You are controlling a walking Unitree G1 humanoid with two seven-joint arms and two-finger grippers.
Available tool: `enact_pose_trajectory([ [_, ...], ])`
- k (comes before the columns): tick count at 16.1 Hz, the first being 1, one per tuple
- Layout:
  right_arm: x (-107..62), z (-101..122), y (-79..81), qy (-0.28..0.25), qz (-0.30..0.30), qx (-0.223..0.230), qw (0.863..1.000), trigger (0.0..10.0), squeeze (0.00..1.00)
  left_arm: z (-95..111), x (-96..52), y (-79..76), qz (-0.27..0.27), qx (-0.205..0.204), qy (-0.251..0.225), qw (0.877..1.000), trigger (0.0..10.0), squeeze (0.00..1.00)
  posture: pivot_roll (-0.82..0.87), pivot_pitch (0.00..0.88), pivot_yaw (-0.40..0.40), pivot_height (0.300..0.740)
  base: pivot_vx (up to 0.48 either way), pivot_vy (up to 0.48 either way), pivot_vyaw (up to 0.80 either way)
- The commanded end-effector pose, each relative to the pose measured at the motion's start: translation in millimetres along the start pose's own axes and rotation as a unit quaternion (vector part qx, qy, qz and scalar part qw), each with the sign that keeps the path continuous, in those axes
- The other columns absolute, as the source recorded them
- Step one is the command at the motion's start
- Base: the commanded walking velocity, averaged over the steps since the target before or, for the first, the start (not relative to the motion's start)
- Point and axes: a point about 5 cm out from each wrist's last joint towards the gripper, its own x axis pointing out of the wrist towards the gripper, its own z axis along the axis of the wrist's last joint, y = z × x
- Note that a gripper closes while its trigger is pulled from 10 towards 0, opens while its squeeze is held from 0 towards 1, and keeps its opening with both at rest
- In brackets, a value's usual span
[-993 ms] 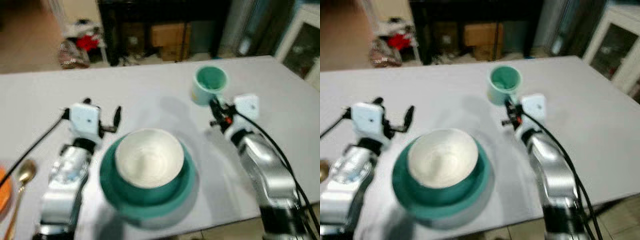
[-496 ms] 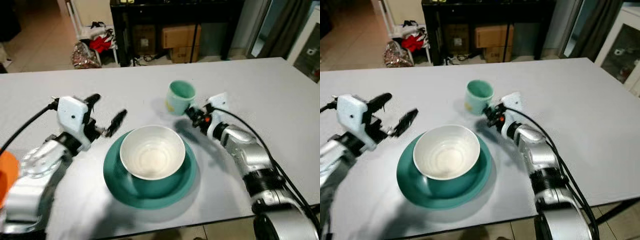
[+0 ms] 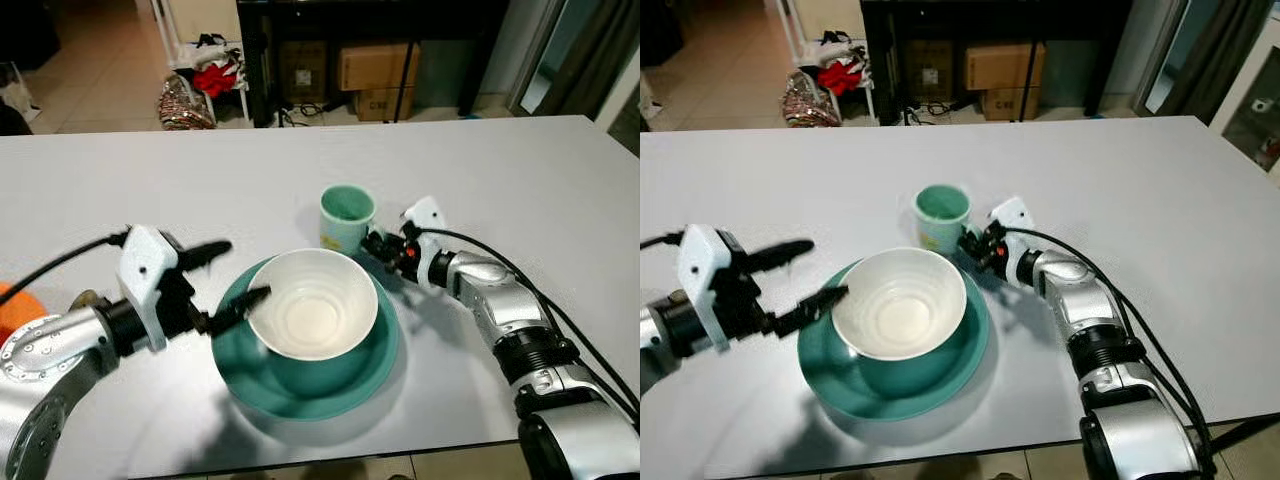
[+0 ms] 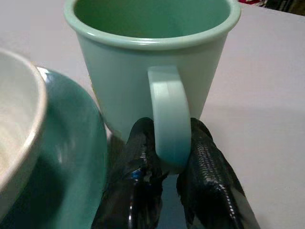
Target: Setting the table
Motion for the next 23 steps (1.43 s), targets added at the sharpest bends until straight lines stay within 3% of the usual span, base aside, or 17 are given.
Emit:
enact_pose_trajectory([
  [1, -0.3, 3, -1.1, -0.002, 0.005, -0.013, 1.000, 10.0, 0.00, 4, 0.1, -3.1, -0.014, 0.004, -0.001, 1.000, 10.0, 0.00, 0.11, 0.000, 0.014, 0.740, 0.000, 0.000, 0.00],
  [11, 2.0, -9, -5.3, 0.016, -0.017, -0.015, 1.000, 10.0, 0.00, 4, 1.3, -4.2, -0.025, 0.006, 0.015, 1.000, 10.0, 0.00, 0.12, 0.000, 0.018, 0.740, 0.000, 0.000, 0.00],
  [12, 2.4, -10, -4.7, 0.016, -0.017, -0.015, 1.000, 10.0, 0.45, 5, 1.9, -4.8, -0.027, 0.007, 0.014, 1.000, 10.0, 0.00, 0.12, 0.000, 0.018, 0.740, 0.000, 0.000, 0.00],
  [13, 3.1, -12, -4.0, 0.015, -0.018, -0.015, 1.000, 10.0, 1.00, 6, 3.3, -4.6, -0.028, 0.009, 0.013, 0.999, 10.0, 0.00, 0.12, 0.000, 0.018, 0.740, 0.000, 0.000, 0.00],
  [16, -2.2, -8, -6.1, -0.004, -0.006, -0.017, 1.000, 10.0, 1.00, 8, 4.4, -2.2, -0.028, 0.013, 0.008, 1.000, 10.0, 0.00, 0.11, 0.000, 0.023, 0.740, 0.000, 0.000, 0.00],
  [19, -25.5, 1, -4.7, -0.034, 0.031, -0.044, 0.998, 10.0, 1.00, 10, 4.7, -0.7, -0.025, 0.017, 0.002, 1.000, 10.0, 0.00, 0.10, 0.000, 0.027, 0.740, 0.000, 0.000, 0.00],
  [21, -64.5, -1, 11.8, -0.017, 0.088, -0.068, 0.994, 10.0, 1.00, 12, 4.8, -1.9, -0.021, 0.011, -0.011, 1.000, 10.0, 0.00, 0.08, 0.000, 0.031, 0.740, 0.000, 0.000, 0.00],
  [22, -73.1, -3, 14.5, -0.004, 0.094, -0.076, 0.993, 10.0, 1.00, 12, 4.6, -2.4, -0.020, 0.010, -0.014, 1.000, 10.0, 0.00, 0.08, 0.000, 0.034, 0.740, 0.000, 0.000, 0.00],
  [23, -98.5, 0, 23.1, -0.005, 0.093, -0.077, 0.993, 10.0, 1.00, 12, 3.6, -5.8, -0.017, -0.001, -0.025, 1.000, 10.0, 0.00, 0.06, 0.000, 0.041, 0.740, 0.000, 0.000, 0.00],
])
